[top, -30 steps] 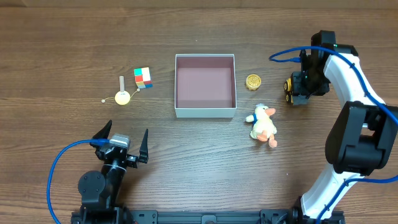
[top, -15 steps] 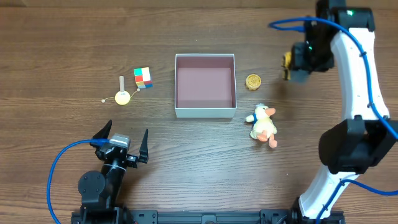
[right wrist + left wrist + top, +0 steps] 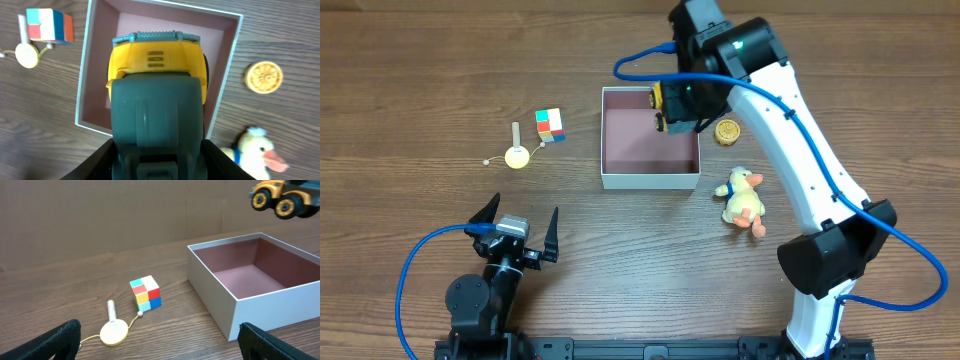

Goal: Pack container
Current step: 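Lift the truck with the right gripper and lower it into the box, then open the right gripper, withdraw, and move over the plush duck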

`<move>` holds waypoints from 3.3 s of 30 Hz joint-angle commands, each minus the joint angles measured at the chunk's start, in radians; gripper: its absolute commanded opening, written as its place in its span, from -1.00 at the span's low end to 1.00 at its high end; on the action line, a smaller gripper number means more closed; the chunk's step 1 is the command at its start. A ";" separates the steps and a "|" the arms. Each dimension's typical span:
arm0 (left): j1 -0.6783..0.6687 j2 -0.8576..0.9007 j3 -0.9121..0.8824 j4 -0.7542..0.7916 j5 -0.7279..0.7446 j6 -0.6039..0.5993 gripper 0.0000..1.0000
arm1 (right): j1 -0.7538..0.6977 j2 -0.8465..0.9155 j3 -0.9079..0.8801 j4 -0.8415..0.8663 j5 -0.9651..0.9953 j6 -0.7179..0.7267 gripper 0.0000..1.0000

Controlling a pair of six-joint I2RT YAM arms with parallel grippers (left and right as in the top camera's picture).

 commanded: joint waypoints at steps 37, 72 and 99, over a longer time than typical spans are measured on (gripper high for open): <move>0.005 -0.009 -0.005 0.001 0.008 0.019 1.00 | 0.013 0.204 -0.093 0.117 0.163 0.198 0.01; 0.005 -0.009 -0.005 0.001 0.008 0.019 1.00 | -0.075 0.204 0.306 -0.110 0.150 0.088 0.81; 0.005 -0.009 -0.005 0.001 0.008 0.019 1.00 | -0.295 -0.275 -0.324 -0.223 0.163 -0.021 1.00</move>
